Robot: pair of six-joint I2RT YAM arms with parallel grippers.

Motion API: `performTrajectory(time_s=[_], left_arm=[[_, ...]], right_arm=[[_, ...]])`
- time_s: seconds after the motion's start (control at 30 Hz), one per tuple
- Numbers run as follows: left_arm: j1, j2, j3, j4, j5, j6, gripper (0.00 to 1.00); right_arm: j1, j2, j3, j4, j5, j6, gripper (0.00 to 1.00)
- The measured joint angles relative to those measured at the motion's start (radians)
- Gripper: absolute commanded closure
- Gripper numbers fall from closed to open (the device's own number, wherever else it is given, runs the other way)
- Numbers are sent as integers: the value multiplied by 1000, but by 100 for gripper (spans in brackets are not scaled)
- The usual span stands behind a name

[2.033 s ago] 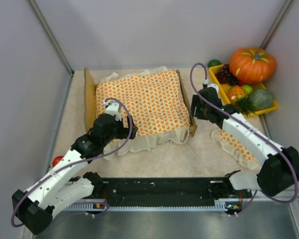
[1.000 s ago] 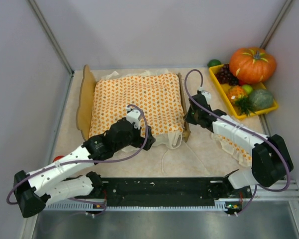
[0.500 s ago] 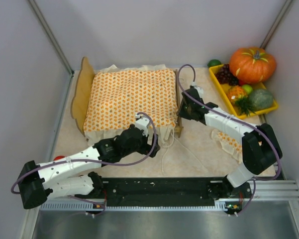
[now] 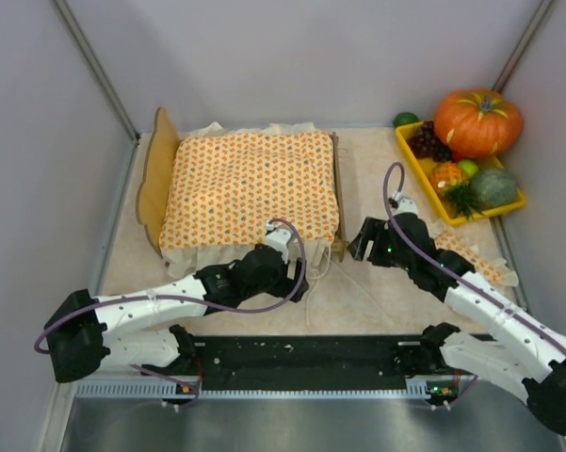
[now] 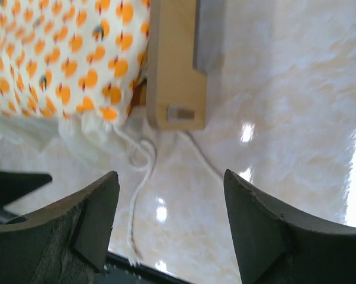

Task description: Set up the pet bed

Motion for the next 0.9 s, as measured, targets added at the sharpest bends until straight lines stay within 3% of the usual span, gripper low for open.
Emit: performTrajectory(time_s=[0.2, 0.33, 0.53, 0.7, 0.8, 0.9], left_arm=[[0, 2, 0, 18, -25, -42, 13], [0, -14, -9, 19, -40, -66, 14], [0, -50, -33, 13, -53, -93, 14], [0, -80, -36, 8, -70, -99, 14], [0, -85, -36, 7, -74, -100, 14], [0, -85, -36, 4, -74, -100, 14]], right_arm=[[132, 6, -88, -16, -34, 45, 35], [197, 129, -94, 51, -40, 78, 37], [236, 311, -90, 209, -18, 117, 50], [253, 431, -88, 292, 32, 141, 73], [256, 453, -88, 314, 63, 143, 97], [257, 447, -88, 321, 103, 136, 100]])
